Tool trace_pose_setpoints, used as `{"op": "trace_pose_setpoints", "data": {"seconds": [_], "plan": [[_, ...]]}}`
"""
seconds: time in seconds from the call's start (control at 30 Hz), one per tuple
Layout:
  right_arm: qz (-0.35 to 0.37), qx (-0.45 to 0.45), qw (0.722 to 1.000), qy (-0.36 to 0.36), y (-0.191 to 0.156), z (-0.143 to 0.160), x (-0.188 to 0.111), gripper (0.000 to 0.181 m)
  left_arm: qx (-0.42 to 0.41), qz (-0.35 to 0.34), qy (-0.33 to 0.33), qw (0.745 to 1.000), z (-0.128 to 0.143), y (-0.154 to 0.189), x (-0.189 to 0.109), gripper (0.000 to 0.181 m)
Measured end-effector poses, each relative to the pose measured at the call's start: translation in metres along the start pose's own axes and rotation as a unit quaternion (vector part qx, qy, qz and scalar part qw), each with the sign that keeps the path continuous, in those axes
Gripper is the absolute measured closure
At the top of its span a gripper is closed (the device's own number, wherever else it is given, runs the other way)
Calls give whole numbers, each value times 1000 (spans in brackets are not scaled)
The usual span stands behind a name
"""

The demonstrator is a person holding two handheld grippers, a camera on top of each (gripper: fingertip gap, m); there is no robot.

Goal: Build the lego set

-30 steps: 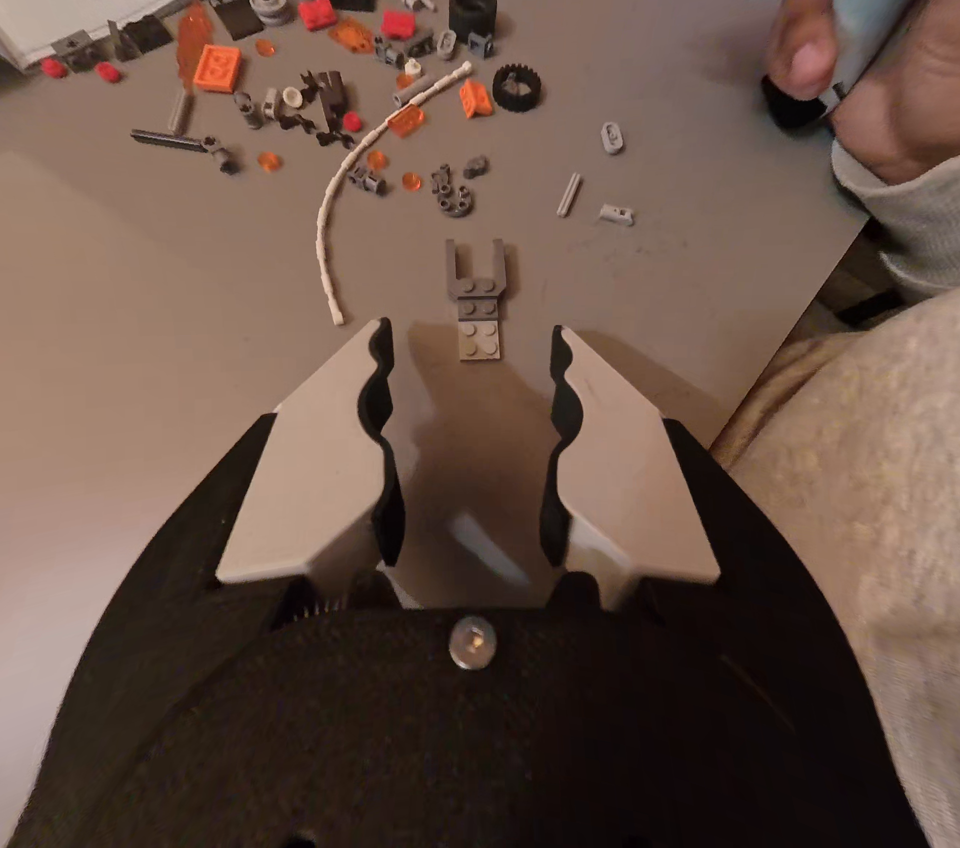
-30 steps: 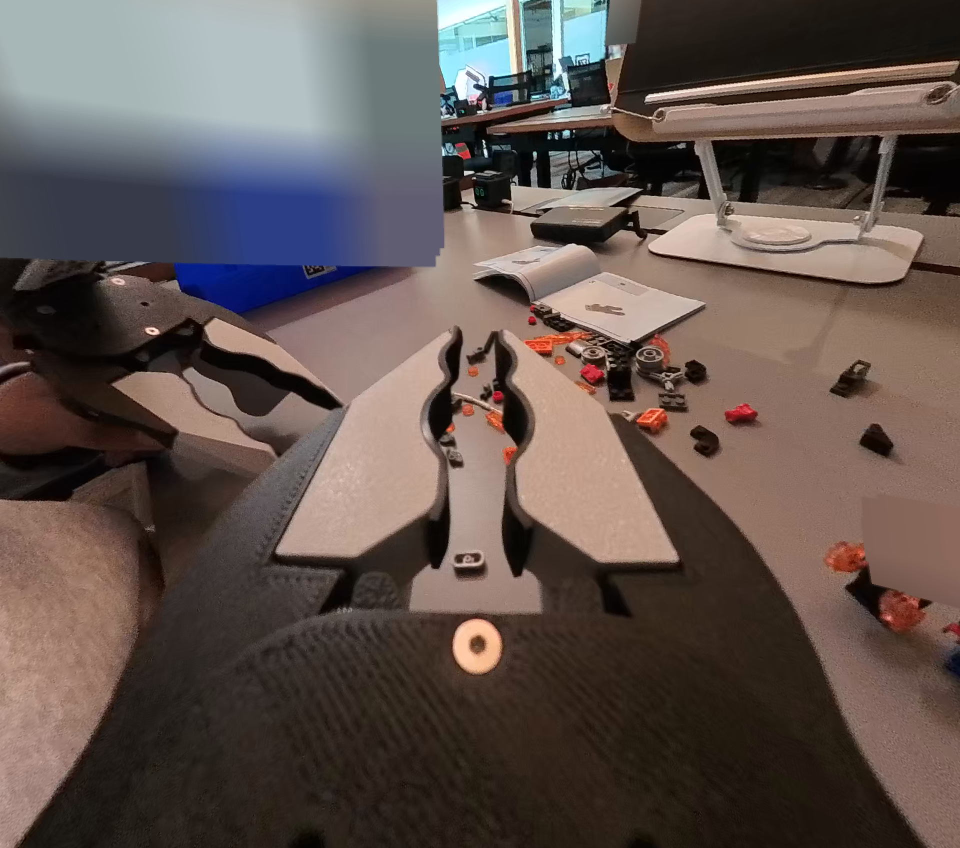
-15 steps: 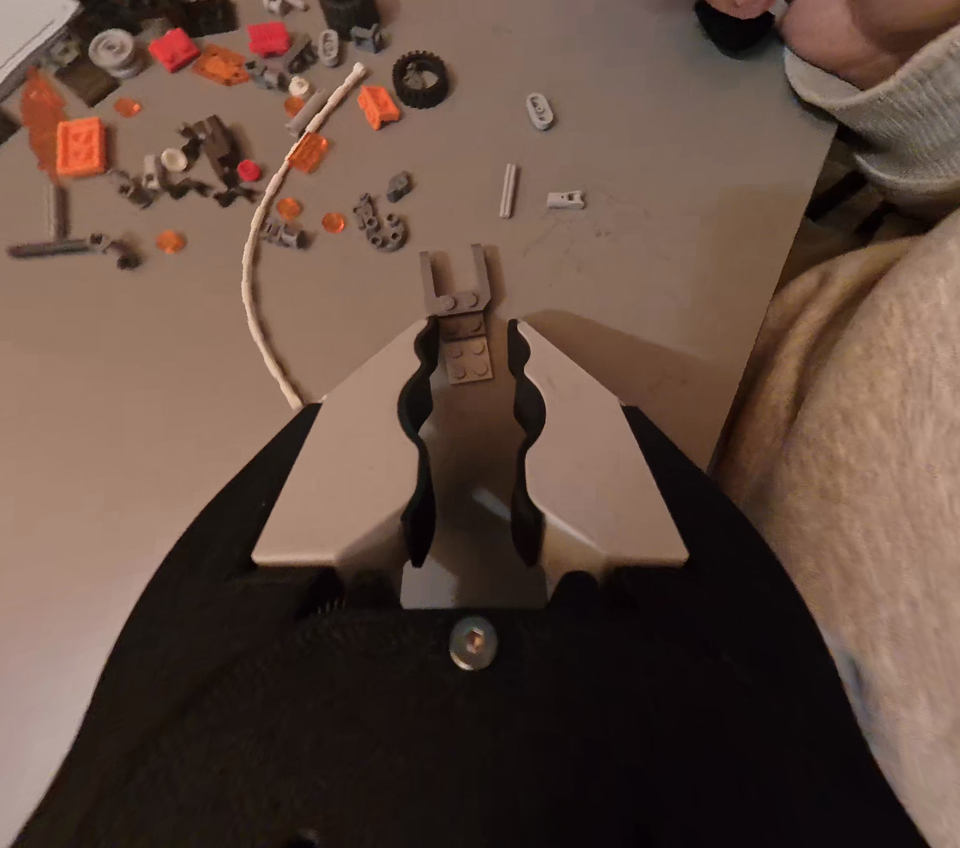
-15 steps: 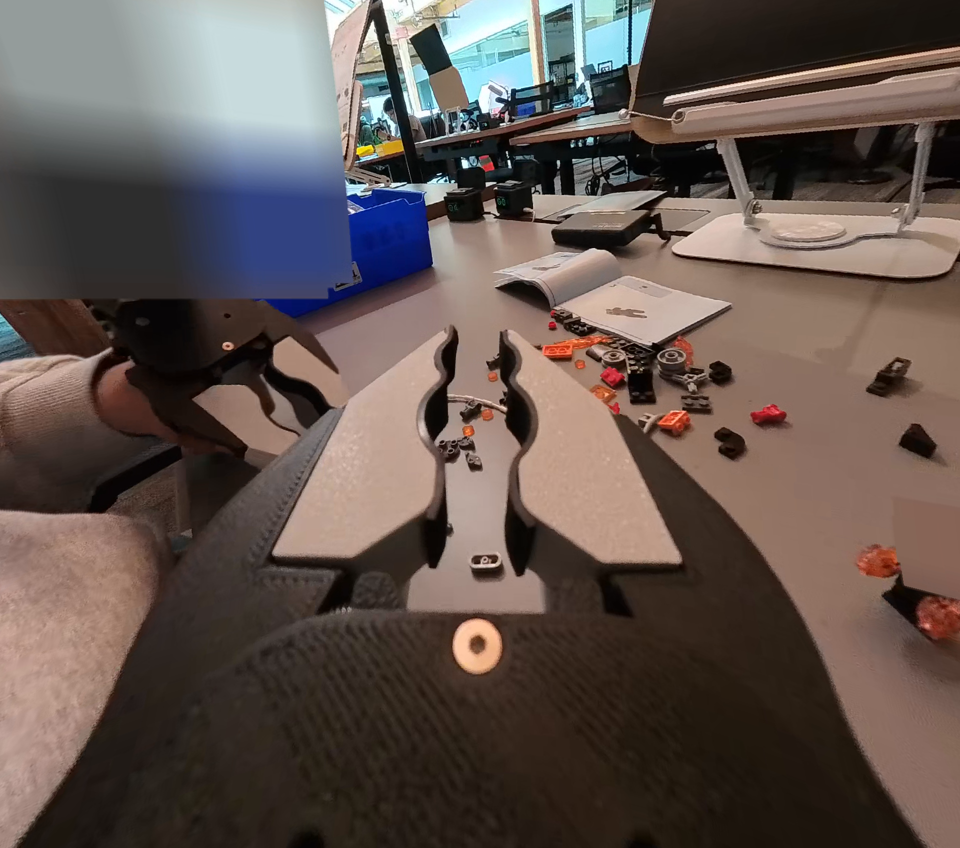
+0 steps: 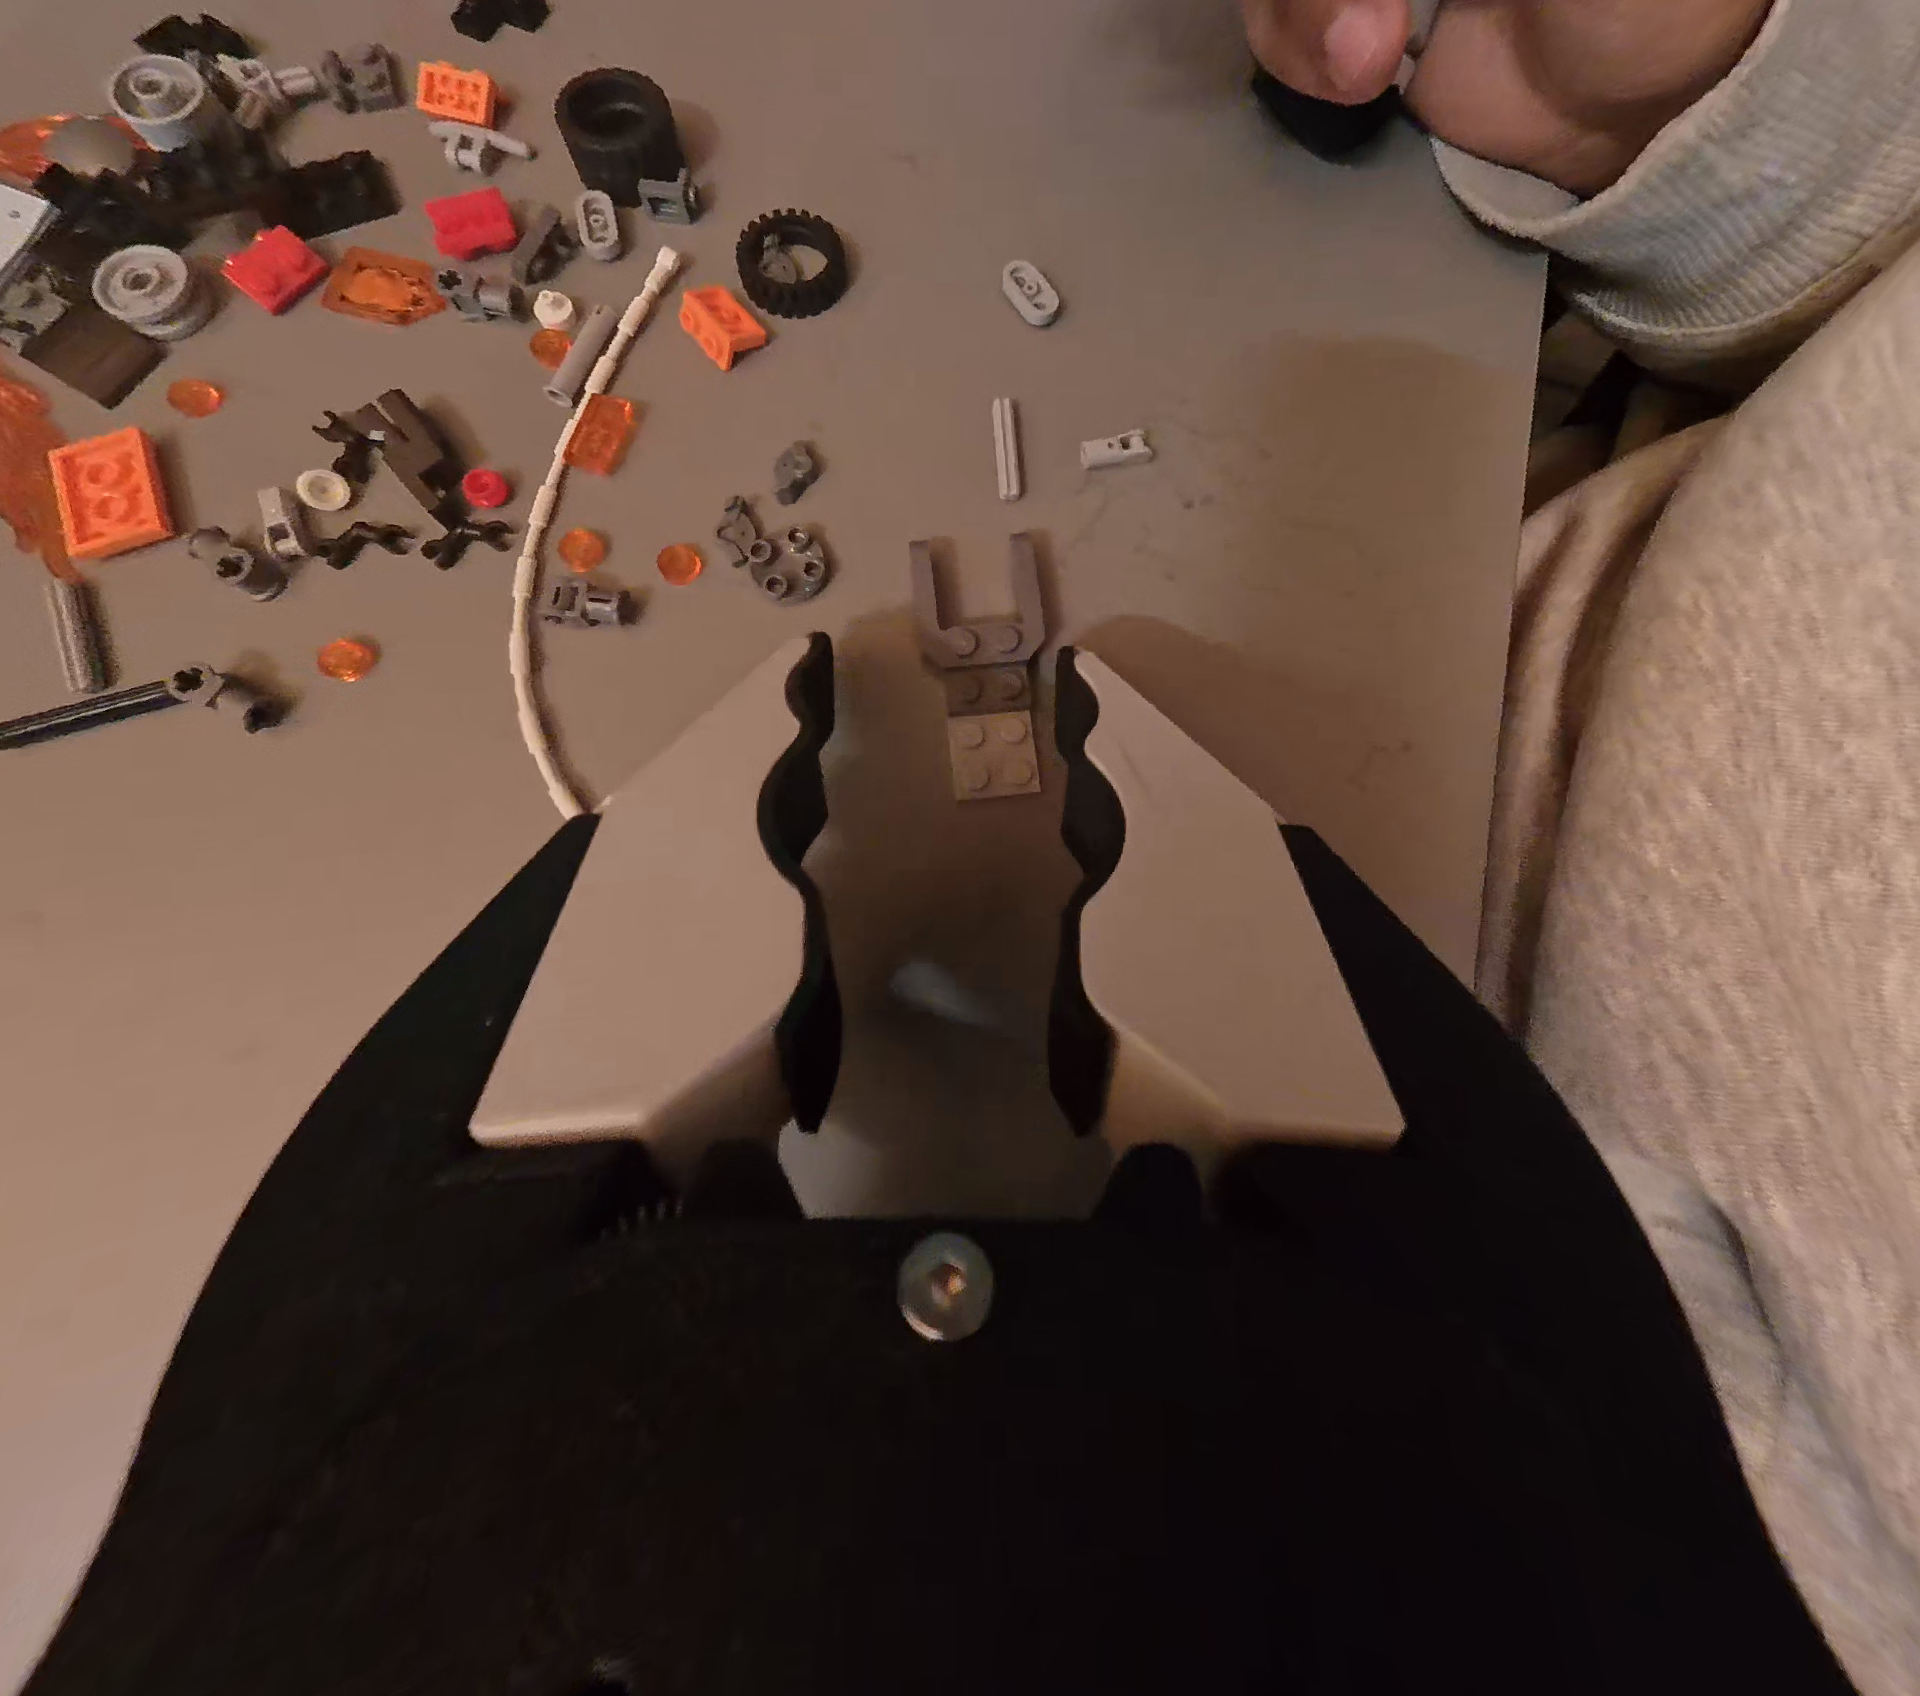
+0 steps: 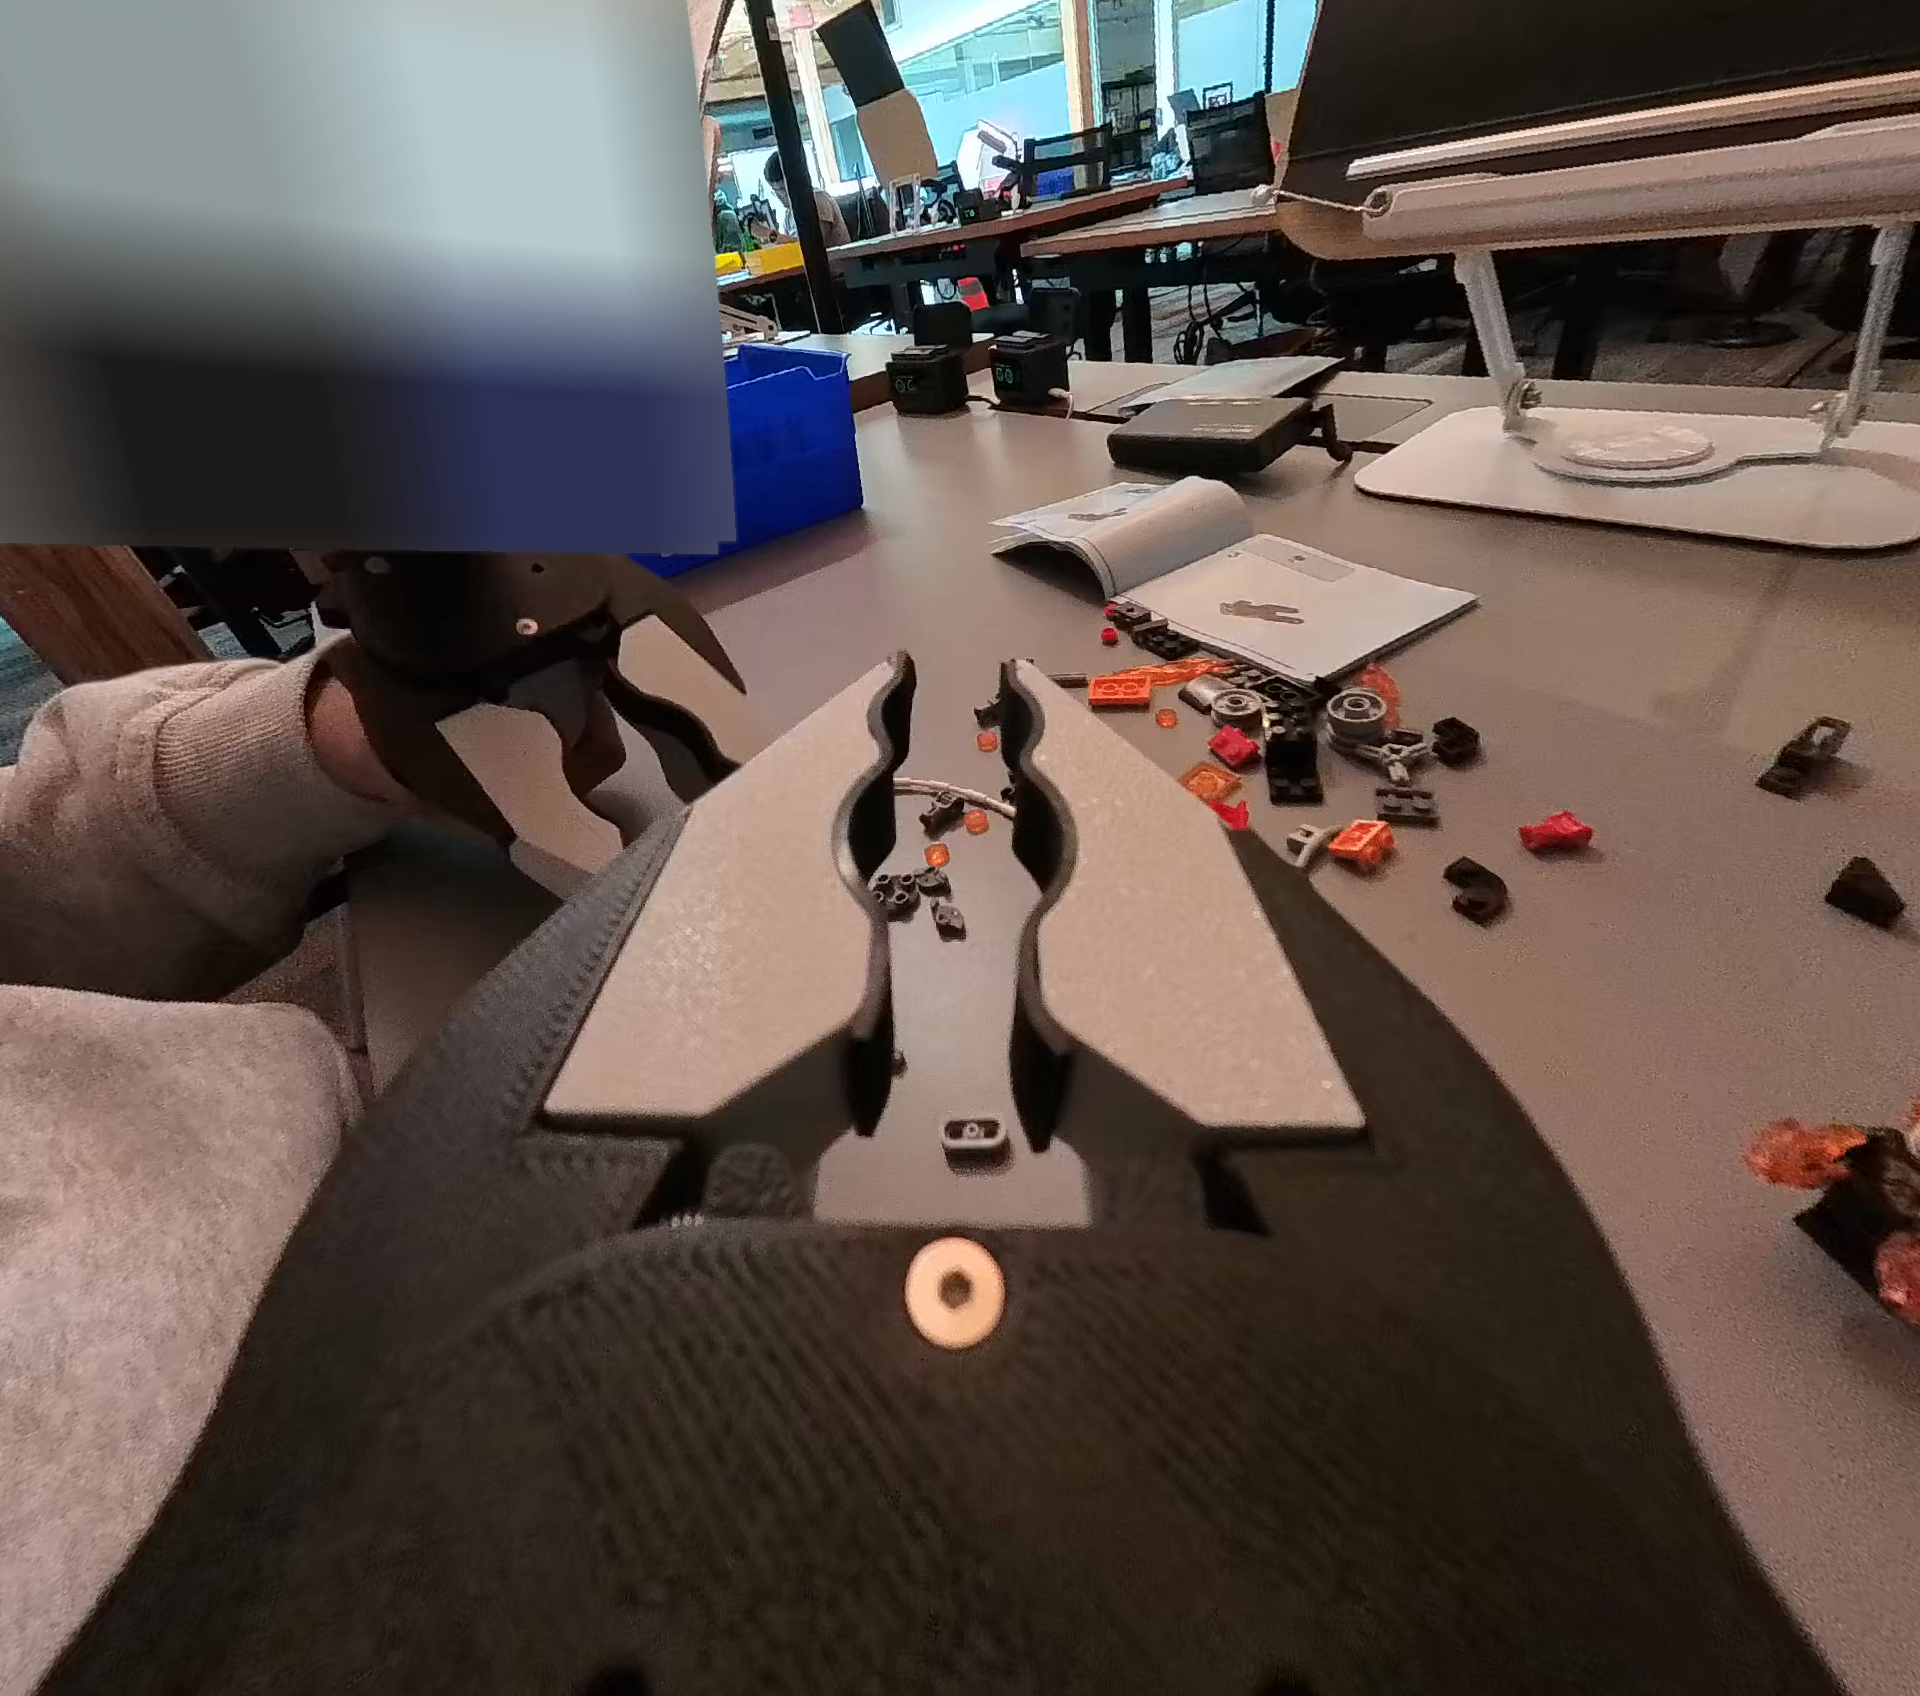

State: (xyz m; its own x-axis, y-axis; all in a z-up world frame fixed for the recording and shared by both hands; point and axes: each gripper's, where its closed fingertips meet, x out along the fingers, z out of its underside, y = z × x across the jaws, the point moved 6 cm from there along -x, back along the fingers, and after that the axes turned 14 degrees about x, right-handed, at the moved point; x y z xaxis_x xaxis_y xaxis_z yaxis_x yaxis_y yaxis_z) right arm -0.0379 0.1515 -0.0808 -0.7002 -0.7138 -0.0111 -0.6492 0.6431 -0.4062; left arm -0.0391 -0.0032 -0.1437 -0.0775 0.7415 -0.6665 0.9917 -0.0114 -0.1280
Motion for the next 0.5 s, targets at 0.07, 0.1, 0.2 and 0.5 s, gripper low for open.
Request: {"op": "trace_pose_setpoints", "data": {"seconds": [0.07, 0.1, 0.2, 0.5], "plan": [[1, -1, 1000, -3, 0, 1, 1, 166, -8, -5, 13, 1000, -1, -2, -3, 136], [1, -2, 1000, -5, 0, 1, 1, 166, -18, -9, 21, 1000, -1, -5, -5, 134], [1, -3, 1000, -6, -1, 1, 2, 167, -74, -4, 63, 995, -1, -16, -13, 128], [-1, 1, 1000, -7, 0, 1, 2, 168, -296, 82, 307, 901, 11, -58, -53, 112]]}}
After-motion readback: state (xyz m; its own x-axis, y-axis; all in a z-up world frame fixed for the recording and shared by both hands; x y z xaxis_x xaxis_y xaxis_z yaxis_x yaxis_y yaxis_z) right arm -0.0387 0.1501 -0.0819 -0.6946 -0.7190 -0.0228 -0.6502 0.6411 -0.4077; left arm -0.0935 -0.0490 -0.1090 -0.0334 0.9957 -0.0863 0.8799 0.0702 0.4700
